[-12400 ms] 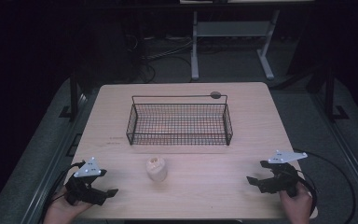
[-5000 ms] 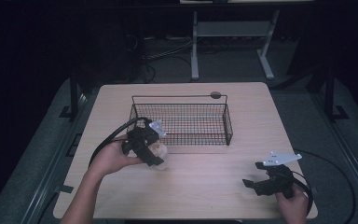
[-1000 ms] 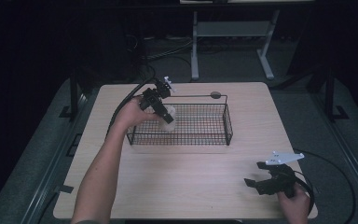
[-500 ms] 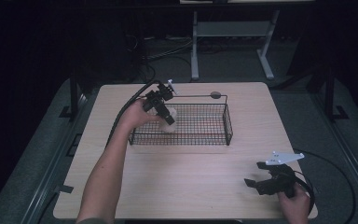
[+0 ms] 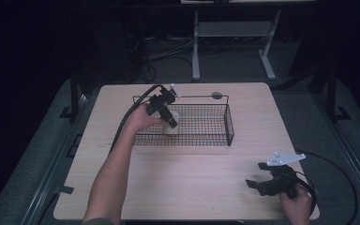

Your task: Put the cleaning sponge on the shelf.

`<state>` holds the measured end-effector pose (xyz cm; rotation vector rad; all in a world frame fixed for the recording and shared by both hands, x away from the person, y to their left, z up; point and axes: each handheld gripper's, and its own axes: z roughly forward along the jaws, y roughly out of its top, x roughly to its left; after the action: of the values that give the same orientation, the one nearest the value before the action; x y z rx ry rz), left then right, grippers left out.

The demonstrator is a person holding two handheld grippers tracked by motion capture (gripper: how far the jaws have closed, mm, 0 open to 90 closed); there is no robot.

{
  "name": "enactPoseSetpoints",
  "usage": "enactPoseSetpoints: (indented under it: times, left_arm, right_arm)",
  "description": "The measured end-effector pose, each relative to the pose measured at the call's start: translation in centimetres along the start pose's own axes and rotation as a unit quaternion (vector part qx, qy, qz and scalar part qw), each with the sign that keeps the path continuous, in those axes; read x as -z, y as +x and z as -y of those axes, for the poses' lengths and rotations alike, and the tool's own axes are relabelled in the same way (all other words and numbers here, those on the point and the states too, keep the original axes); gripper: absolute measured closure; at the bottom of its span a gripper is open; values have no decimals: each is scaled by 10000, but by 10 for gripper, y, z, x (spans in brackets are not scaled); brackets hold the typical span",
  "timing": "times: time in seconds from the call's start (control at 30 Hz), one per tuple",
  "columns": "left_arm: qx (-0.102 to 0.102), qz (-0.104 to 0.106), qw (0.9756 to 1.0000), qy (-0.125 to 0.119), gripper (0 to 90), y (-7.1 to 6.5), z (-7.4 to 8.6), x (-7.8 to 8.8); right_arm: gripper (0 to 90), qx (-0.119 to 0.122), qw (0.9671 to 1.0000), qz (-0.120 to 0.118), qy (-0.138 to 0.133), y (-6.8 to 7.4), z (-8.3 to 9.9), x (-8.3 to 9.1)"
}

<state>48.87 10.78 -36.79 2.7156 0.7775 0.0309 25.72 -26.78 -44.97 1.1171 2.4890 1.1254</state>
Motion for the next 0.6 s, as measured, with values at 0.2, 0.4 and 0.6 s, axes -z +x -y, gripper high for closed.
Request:
enactPoseSetpoints:
  times: [0.2,0.4,0.6]
  left_arm:
    - [16,4,10000,-2,282,-1,-2,-5]
    - [52,15,10000,-6,282,-1,-3,-9]
    - [67,-3,9999,141,283,1,-2,-14]
  right_arm:
    - [142,-45,10000,-25,-35,0,0,1]
    - [142,-57,10000,-42,-23,1,0,1]
    - [141,-67,10000,-50,-34,0,0,1]
